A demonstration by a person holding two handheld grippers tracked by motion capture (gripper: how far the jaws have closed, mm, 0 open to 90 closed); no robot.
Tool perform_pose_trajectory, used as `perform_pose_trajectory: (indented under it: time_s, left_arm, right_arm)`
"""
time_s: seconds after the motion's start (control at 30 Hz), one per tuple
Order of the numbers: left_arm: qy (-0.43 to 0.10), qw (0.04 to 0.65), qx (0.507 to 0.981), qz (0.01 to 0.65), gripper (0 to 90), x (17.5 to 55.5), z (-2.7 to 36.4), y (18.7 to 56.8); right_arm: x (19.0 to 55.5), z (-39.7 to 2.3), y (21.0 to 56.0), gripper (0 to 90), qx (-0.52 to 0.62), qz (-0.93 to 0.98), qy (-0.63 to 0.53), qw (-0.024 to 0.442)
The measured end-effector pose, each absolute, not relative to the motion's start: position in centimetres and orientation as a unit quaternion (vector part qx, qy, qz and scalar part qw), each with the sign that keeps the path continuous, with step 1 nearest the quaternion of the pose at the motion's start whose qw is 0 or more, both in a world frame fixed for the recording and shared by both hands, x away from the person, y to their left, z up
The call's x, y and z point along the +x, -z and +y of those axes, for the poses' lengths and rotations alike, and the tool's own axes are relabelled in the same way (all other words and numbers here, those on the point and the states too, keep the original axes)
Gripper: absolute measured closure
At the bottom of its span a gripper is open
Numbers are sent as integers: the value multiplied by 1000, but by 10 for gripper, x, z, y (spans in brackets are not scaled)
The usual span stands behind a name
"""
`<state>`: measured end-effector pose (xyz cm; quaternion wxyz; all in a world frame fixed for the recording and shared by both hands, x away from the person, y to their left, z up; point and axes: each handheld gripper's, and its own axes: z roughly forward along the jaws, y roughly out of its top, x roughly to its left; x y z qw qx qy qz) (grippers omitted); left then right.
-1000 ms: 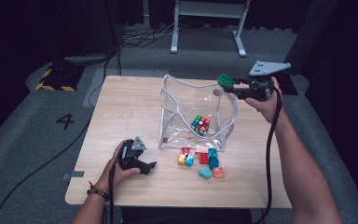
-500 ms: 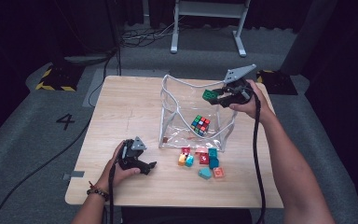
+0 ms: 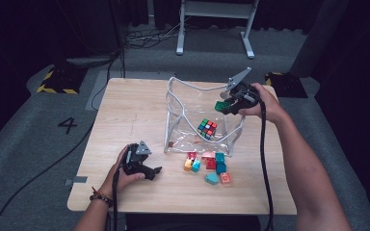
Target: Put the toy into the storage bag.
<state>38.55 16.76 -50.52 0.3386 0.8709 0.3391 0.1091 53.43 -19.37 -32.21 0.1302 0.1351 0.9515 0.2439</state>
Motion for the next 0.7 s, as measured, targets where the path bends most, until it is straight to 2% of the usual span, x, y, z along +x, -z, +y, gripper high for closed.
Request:
perform_pose_trajectory:
  time_s: [0.4,0.53,0.7]
  left_arm:
    - [-109,338,871,340,37,386,167,505]
    - [-108,338,871,340,37,386,167,505]
    - [-109,339,871,340,37,386,167,505]
  right_arm:
    - [532,-211,321,592,112,969,-194,104]
    - [525,-212,320,592,138,972,-169,83]
    - [523,-211,321,591,126,976,-157,84]
